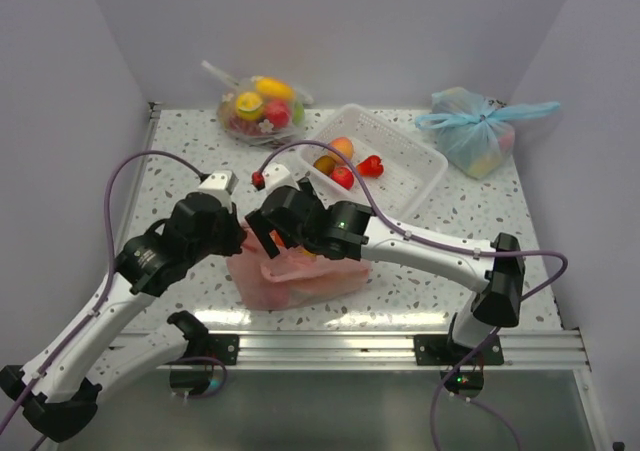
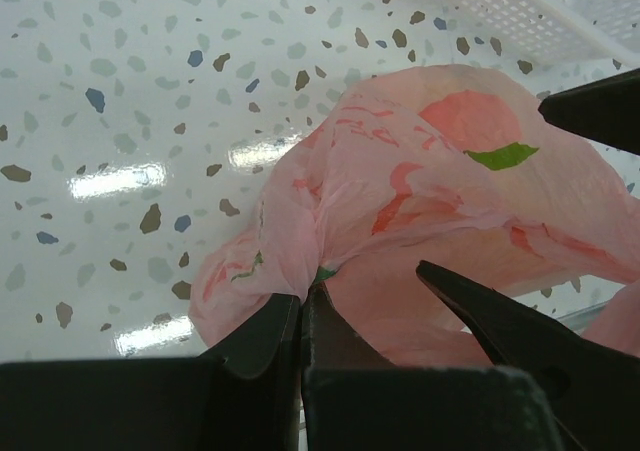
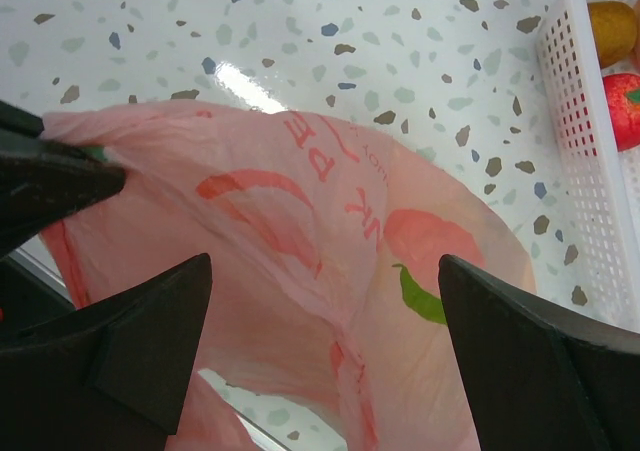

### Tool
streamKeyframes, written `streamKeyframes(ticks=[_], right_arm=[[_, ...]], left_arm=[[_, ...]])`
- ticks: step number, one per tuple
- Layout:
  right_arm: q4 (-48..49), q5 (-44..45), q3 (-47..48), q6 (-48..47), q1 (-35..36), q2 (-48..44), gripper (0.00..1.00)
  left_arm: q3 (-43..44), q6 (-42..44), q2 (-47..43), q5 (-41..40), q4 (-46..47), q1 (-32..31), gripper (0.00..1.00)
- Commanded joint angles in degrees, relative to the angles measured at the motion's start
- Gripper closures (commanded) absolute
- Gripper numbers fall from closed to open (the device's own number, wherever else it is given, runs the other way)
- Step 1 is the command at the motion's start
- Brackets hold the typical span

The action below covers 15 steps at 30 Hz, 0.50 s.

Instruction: Untie the knot of the plastic bag and take out the fruit

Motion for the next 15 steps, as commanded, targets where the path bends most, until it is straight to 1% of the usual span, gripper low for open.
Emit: streamKeyframes(ticks=[1, 5, 6, 8, 9, 11, 12, 13, 14, 15], right_arm=[[-0.70, 0.71, 2.98, 1.30, -0.72, 1.17, 0.01], [-1.66, 0.88, -1.84, 3.14, -2.82, 1.88, 0.01], [-1.66, 0.97, -5.33, 3.58, -3.35, 1.44, 0.01], [-1.75, 0.79, -9.22, 4.90, -5.02, 0.22, 0.01], [-1.75, 0.79, -13.07, 5.34, -7.12, -1.53, 0.01], [-1.92, 0.53, -16.69, 5.69, -9.85, -3.73, 0.02], [-2.36, 0.53, -19.49, 5.70, -13.17, -6.36, 0.04], [-2.63, 0.44, -20.48, 5.70, -15.03, -7.86, 0.05], [-3.33, 0.27, -21.27, 5.35, -18.70, -9.62, 0.06], [-3.51, -0.35, -21.89, 4.91, -20.39, -11.11, 0.11]], left_arm=[[0.03, -0.52, -1.61, 1.86, -0.65, 0.37, 1.00], [1.34, -0.87, -2.75, 0.72, -1.35, 0.37, 1.00], [1.78, -0.87, -2.93, -0.32, -1.62, 0.37, 1.00], [3.01, -0.87, -2.93, -1.99, -2.76, 0.37, 1.00], [3.28, -0.70, -2.84, -3.05, -3.20, 0.37, 1.00], [3.80, -0.52, -2.06, -6.48, -3.64, 0.37, 1.00], [3.98, -0.17, -1.62, -7.79, -3.55, 0.37, 1.00], [4.24, 0.09, -1.09, -8.50, -3.47, 0.37, 1.00], [4.51, 0.44, 0.04, -9.20, -2.86, 0.45, 1.00], [4.60, 1.23, 0.58, -11.13, -2.59, 0.37, 1.00]])
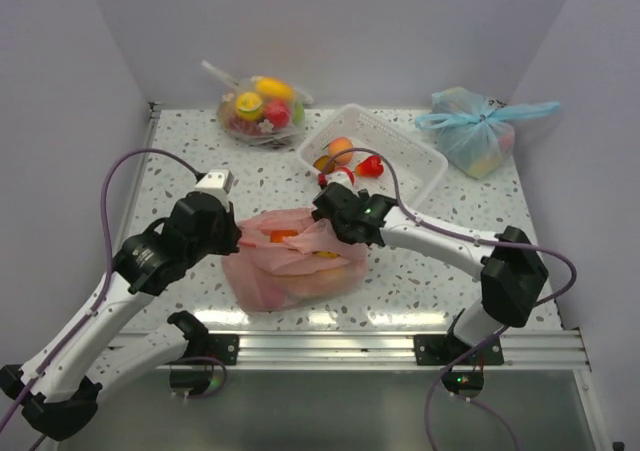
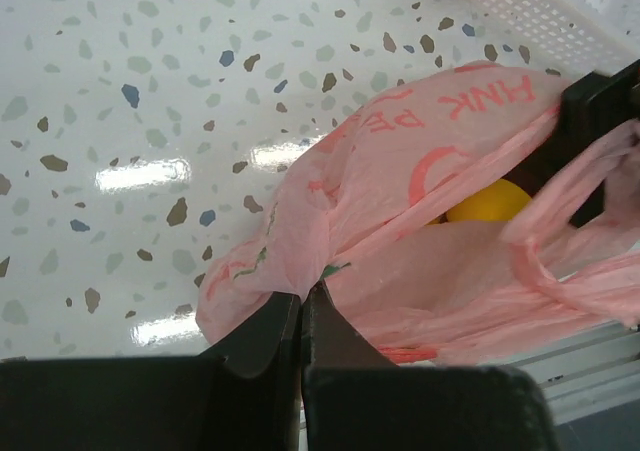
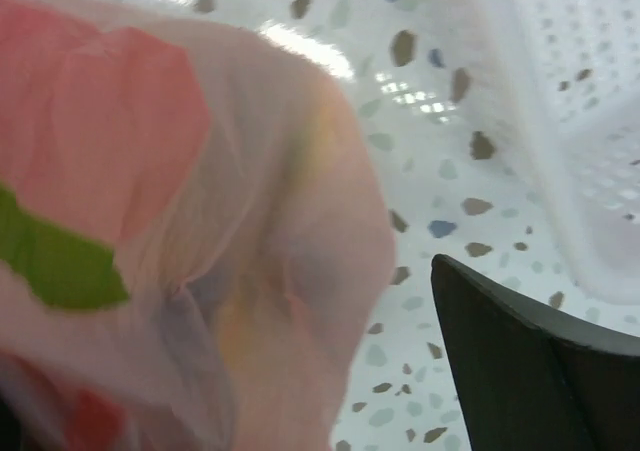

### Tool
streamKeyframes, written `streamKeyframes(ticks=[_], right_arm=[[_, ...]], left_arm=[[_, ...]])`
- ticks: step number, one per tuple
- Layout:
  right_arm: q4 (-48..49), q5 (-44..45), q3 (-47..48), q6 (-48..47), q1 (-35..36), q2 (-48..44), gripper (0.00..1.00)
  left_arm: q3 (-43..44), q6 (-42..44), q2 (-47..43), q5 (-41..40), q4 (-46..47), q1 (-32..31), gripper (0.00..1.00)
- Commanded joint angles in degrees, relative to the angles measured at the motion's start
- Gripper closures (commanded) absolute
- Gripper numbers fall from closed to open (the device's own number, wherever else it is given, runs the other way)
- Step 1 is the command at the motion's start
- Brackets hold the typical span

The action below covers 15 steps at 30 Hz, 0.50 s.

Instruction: Untie the knot of the plastic bag and take out the fruit

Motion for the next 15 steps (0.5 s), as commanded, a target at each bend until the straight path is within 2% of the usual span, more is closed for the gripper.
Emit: streamKeyframes(ticks=[1, 2, 5, 6, 8, 9, 11, 13, 14, 15], right_arm=[[-2.42, 1.03, -0.82, 0.56, -8.23, -11.68, 0.14], [-2.76, 0.94, -0.56, -0.75, -10.59, -12.84, 0.18], [-4.61, -0.38, 2.68, -3.22, -12.55, -15.14, 0.38], [-5.05, -1.25, 4.95, -3.84, -12.81, -15.14, 0.54], [-5.58, -5.81, 6.90, -4.80, -12.81, -15.14, 0.74], [-5.15, -7.31, 8.22, -4.81, -12.73, -15.32, 0.91], [-2.44, -11.88, 8.67, -4.55, -12.73, -16.10, 1.00], [1.77, -17.75, 7.97, -4.28, -12.81, -16.81, 1.00], [3.11, -19.87, 7.62, -3.58, -12.73, -16.90, 1.00], [4.25, -21.81, 6.83, -3.32, -12.73, -16.90, 1.00]], left_arm=[[3.52, 2.07, 2.09, -8.84, 0.82, 0.39, 1.00], [4.57, 2.42, 3.75, -10.25, 0.82, 0.39, 1.00], [8.61, 4.00, 8.32, -15.61, 1.09, 0.48, 1.00], [10.02, 5.14, 9.64, -16.58, 1.18, 0.56, 1.00], [14.22, 6.37, 13.60, -19.05, 1.70, 1.26, 1.00], [15.47, 7.86, 14.74, -19.31, 2.23, 1.53, 1.00], [18.45, 8.92, 17.47, -19.67, 3.02, 1.97, 1.00], [19.96, 9.54, 18.96, -19.32, 2.50, 1.97, 1.00], [20.75, 9.54, 19.06, -18.45, 2.32, 1.97, 0.96], [20.84, 9.54, 18.88, -15.91, 2.32, 1.97, 0.71]])
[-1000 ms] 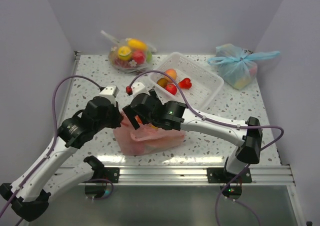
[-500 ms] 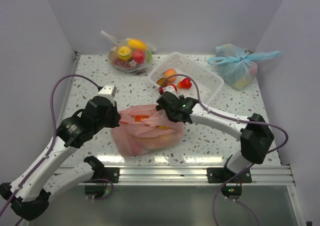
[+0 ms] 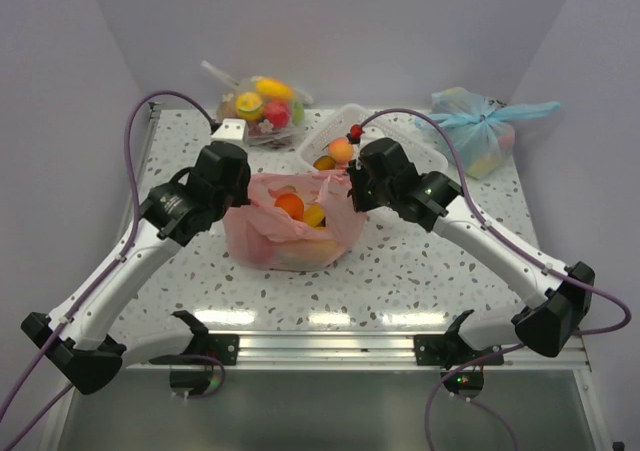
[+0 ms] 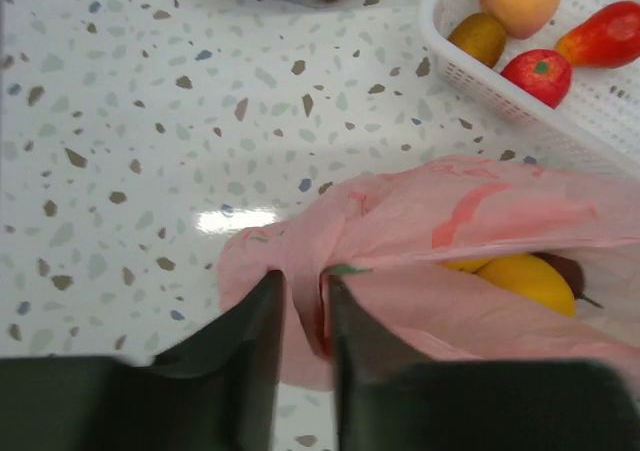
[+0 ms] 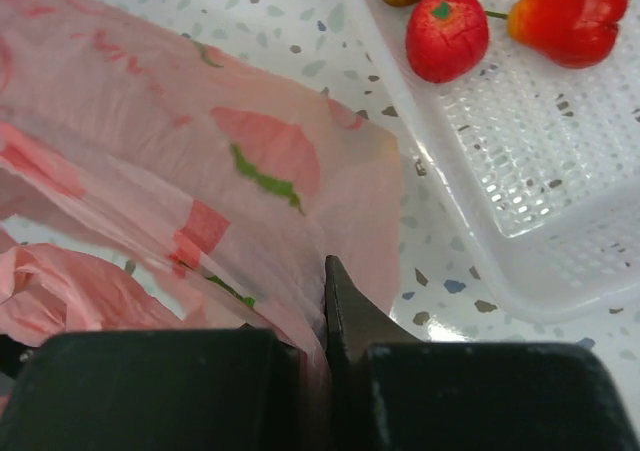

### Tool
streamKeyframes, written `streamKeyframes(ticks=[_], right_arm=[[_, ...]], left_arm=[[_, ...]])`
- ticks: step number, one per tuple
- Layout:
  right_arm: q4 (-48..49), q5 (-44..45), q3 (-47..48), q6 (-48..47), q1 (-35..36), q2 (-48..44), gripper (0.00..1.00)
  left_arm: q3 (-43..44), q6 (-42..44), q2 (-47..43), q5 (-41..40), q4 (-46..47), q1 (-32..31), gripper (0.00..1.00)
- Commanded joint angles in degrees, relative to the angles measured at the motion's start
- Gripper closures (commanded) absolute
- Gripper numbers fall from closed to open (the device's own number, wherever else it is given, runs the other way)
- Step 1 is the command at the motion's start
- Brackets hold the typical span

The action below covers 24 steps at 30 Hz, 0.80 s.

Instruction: Untie the knot of the plastic bag and take out the fruit

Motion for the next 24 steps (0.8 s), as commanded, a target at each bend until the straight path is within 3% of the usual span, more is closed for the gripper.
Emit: streamKeyframes(ticks=[1, 2, 3, 4, 9, 12, 14, 20, 24], right_arm=[[4.65, -8.21, -0.54, 0.55, -0.88, -1.84, 1.00], [6.05, -9.96, -0.72, 1.43, -0.53, -1.66, 1.00], [6.85, -10.06, -1.42, 1.78, -0.27, -1.23, 1.00], [7.73, -11.37, -1.77, 1.96, 0.08, -0.96, 1.00], [10.37, -10.33, -2.39, 3.63, 4.12, 0.97, 1.00], [11.95, -10.33, -2.48, 5.12, 5.80, 2.03, 1.00], [12.74, -10.33, -2.39, 5.65, 6.76, 2.90, 1.00], [13.71, -10.33, -2.12, 6.09, 8.52, 3.88, 1.00], [14.33, -10.59, -3.26, 6.79, 9.05, 3.44, 1.00]], left_arm=[[3.33, 2.42, -1.33, -2.24, -1.44, 1.14, 0.54], [3.16, 1.72, -1.86, -0.48, -1.61, 1.14, 0.37], [2.98, -0.38, -2.48, 3.19, -1.70, 1.05, 0.10], [2.55, -1.70, -3.61, 5.32, -1.62, 1.05, 0.02], [-3.77, -12.95, -6.17, 11.05, 0.93, -0.70, 0.00], [-7.03, -15.77, -5.21, 7.11, 3.21, -5.61, 0.00], [-8.43, -16.48, -2.93, -0.26, 4.09, -8.69, 0.00], [-12.65, -19.03, 2.08, -16.79, 9.70, -7.57, 0.00], [-15.29, -17.45, 4.81, -14.97, 17.35, -2.30, 0.00]])
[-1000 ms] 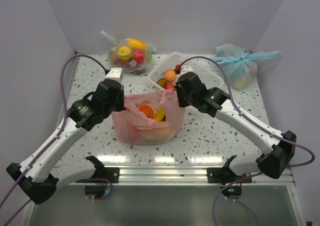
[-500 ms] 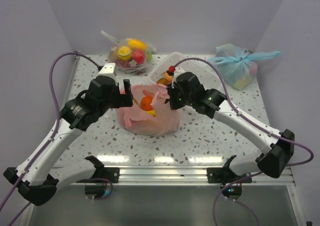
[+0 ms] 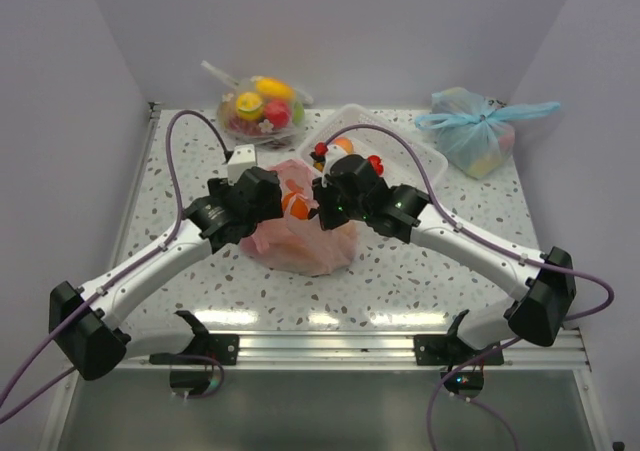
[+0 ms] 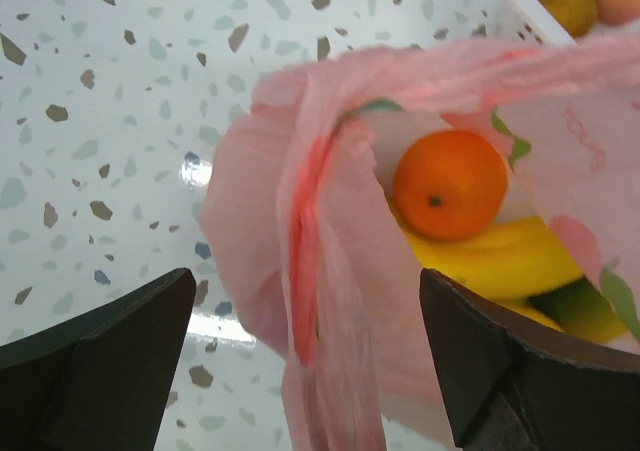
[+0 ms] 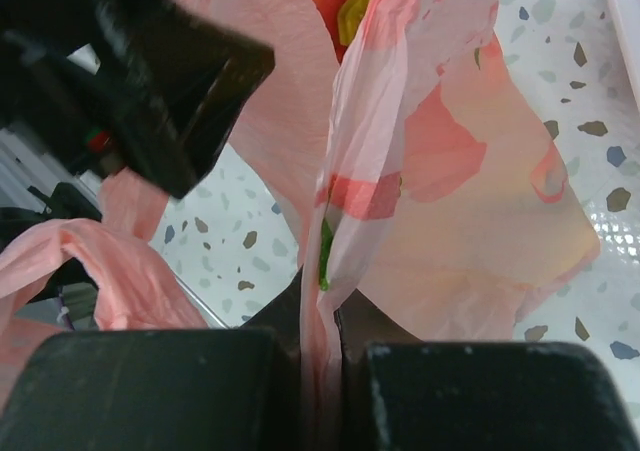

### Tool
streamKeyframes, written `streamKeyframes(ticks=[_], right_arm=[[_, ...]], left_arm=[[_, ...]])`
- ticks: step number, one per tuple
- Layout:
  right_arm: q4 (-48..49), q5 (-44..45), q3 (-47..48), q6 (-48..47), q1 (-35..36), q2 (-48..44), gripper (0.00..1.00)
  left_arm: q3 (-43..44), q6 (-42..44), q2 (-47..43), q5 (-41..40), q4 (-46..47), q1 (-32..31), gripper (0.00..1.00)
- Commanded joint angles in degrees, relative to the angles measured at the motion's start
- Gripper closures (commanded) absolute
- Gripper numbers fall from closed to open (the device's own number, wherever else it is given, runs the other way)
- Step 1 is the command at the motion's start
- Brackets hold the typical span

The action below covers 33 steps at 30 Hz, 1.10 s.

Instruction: Untie the knot of the plastic bag and take out the fruit

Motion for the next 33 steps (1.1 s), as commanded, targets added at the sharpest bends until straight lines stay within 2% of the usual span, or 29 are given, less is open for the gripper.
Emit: streamKeyframes(ticks=[1, 6, 11, 14, 15, 17, 18, 19, 21, 22, 25, 26, 27, 28, 29, 31, 32, 33], right_arm=[[3.82, -0.91, -0.95, 1.66, 0.94, -0.96, 1.00], [4.96, -1.52, -3.41, 2.98, 1.03, -2.10, 1.00], [5.05, -2.32, -4.56, 3.16, 1.21, -2.89, 1.00], [2.51, 1.53, -6.48, 1.93, 0.60, -4.90, 1.00], [1.63, 2.86, -7.10, 1.84, -0.28, -5.52, 1.00], [0.39, 2.96, -10.59, 2.88, -5.43, -7.71, 1.00], [0.74, 2.78, -12.45, 3.67, -7.65, -8.86, 1.00], [1.35, 3.13, -14.29, 4.46, -9.58, -9.91, 1.00], [2.58, 4.10, -18.24, 5.87, -14.33, -11.15, 1.00], [2.85, 3.75, -18.96, 6.40, -15.74, -10.98, 1.00], [3.38, 2.35, -19.68, 6.23, -18.04, -9.05, 1.00], [3.46, 1.73, -18.80, 5.88, -17.87, -8.52, 1.00], [3.55, 0.42, -18.10, 5.36, -17.95, -7.82, 1.00], [3.38, -0.29, -17.22, 3.44, -17.86, -7.55, 0.96], [3.03, -1.86, -15.30, 2.55, -17.86, -7.46, 0.86], [1.72, -4.94, -12.57, -0.95, -17.78, -7.46, 0.58], [-0.99, -5.56, -9.08, -2.37, -17.69, -7.29, 0.32], [-2.41, -6.00, -7.13, -3.60, -17.78, -7.20, 0.23]], left_arm=[[-1.90, -0.64, 2.07, -3.09, 11.44, 4.24, 0.00], [-2.86, -2.04, 6.39, 2.82, 17.51, 4.87, 0.00], [-5.33, -2.57, 9.20, 2.04, 20.77, 6.09, 0.00], [-4.45, -0.30, 9.21, 1.69, 16.30, 9.51, 0.17], [-4.45, 0.84, 8.25, 0.55, 15.24, 10.39, 0.33], [-5.15, 5.39, 3.95, 0.45, 12.52, 14.43, 0.52], [-5.24, 6.90, 2.54, 1.24, 11.46, 16.19, 0.66], [-5.33, 8.49, -0.34, 1.51, 9.28, 19.68, 0.72], [-5.50, 13.49, -3.00, 1.77, 7.50, 22.61, 0.84], [-5.77, 15.25, -4.92, 3.08, 5.85, 25.06, 0.87], [-5.16, 19.57, -6.43, 6.59, 0.67, 27.01, 0.99], [-4.81, 20.71, -6.52, 8.17, -0.57, 27.01, 1.00], [-4.54, 21.15, -6.70, 13.06, -1.54, 27.01, 1.00], [-3.93, 21.51, -7.31, 15.81, -2.86, 27.01, 1.00], [-3.58, 21.60, -7.66, 18.10, -3.57, 27.01, 1.00], [-1.74, 21.07, -8.54, 23.11, -5.41, 26.93, 1.00], [-0.86, 20.81, -8.72, 24.26, -6.12, 27.01, 1.00], [0.20, 20.72, -8.37, 25.66, -6.99, 27.01, 1.00]])
